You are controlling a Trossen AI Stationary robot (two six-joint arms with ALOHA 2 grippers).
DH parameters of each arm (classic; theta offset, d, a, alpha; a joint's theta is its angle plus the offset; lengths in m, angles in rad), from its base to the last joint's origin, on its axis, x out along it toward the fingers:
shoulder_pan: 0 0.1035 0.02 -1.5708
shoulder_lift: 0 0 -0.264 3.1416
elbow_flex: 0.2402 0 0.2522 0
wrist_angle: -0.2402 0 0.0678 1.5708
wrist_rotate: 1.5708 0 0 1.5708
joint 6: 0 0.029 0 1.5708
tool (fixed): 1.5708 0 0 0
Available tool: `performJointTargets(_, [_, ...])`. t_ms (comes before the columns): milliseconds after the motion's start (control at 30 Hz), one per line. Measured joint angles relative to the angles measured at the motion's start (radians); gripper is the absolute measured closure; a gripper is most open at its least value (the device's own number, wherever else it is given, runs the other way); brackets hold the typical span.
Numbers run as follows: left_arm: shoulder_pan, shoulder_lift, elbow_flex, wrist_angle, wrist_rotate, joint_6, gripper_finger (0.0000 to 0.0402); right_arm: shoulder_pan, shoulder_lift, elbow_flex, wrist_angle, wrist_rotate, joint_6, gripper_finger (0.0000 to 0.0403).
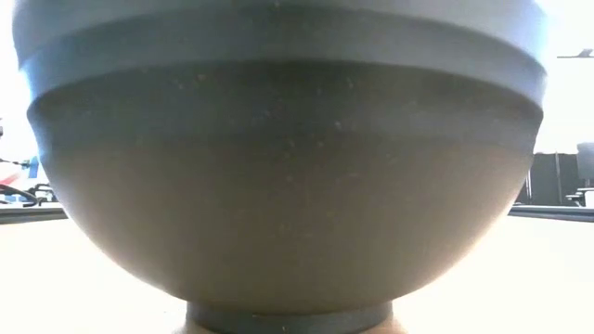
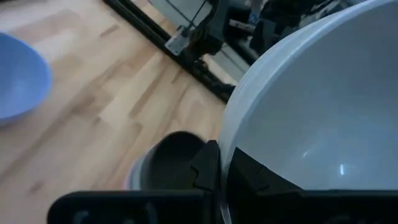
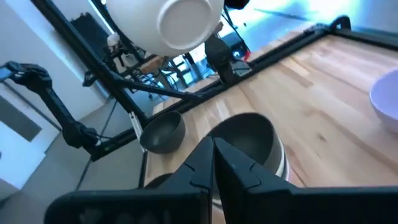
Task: Nest bowls inside each other
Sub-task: Stack the white bowl on top of the top black bowl
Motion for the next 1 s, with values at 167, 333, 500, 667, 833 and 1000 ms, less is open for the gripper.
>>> performJointTargets(167, [-0.027, 0.108, 0.093, 0.009, 0.002, -0.106, 0.0401, 0.000, 0.002, 0.032, 0.005, 0.000, -0.077, 0.0394])
performJointTargets(333, [-0.036, 0.237, 0.248, -0.020, 0.035, -0.162, 0.0401, 0.000, 0.001, 0.061, -0.017, -0.001, -0.149, 0.0394])
performJointTargets(500, [-0.046, 0.363, 0.446, -0.281, 0.048, -0.164, 0.0401, 0.000, -0.012, 0.072, -0.040, -0.047, -0.172, 0.0394])
performJointTargets(667, [-0.052, 0.494, 0.627, -0.502, 0.088, -0.161, 0.0401, 0.001, -0.031, 0.071, -0.087, -0.098, -0.179, 0.0394])
performJointTargets(833, [-0.047, 0.629, 0.755, -0.672, 0.100, -0.143, 0.0401, 0.001, -0.055, 0.071, -0.144, -0.101, -0.183, 0.0394])
performJointTargets(1000, [-0.029, 0.737, 0.824, -0.793, 0.100, -0.099, 0.0401, 0.001, -0.087, 0.071, -0.150, -0.102, -0.183, 0.0394])
